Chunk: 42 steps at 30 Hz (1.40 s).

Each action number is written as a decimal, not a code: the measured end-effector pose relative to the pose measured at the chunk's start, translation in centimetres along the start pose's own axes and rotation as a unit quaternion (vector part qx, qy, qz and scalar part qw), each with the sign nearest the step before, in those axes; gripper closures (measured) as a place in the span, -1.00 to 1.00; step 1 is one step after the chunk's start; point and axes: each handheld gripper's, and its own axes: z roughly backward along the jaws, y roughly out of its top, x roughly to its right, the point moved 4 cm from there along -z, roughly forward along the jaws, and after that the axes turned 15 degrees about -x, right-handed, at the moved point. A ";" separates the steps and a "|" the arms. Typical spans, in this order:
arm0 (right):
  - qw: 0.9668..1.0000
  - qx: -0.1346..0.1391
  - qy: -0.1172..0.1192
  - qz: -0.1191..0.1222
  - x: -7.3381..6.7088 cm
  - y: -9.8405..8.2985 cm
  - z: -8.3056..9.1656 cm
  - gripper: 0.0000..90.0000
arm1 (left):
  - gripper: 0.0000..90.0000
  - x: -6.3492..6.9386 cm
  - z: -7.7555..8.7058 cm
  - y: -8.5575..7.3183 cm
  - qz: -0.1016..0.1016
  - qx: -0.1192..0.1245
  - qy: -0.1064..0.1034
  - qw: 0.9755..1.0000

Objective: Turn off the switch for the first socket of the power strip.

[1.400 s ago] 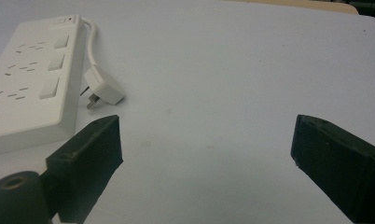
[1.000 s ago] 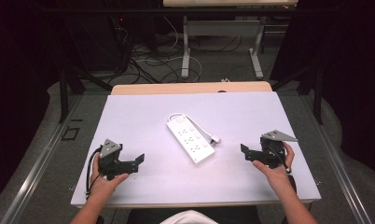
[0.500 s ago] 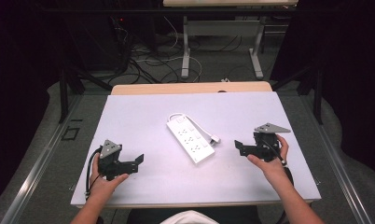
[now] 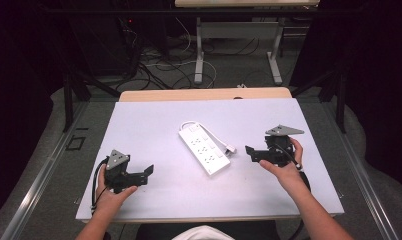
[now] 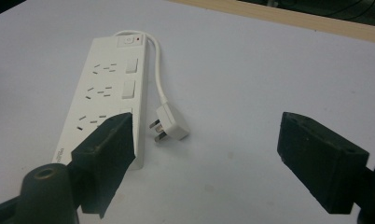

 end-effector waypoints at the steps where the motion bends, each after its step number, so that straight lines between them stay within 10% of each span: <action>1: 1.000 0.002 0.001 0.004 -0.1 0.2 -0.1 -0.59 | -0.93 0.0 0.0 0.0 0.000 0.000 0.000 1.000; 42: 0.997 -0.034 0.026 0.060 -4.0 5.2 -4.0 -0.46 | -0.92 -0.1 0.0 0.0 0.002 -0.001 0.000 1.000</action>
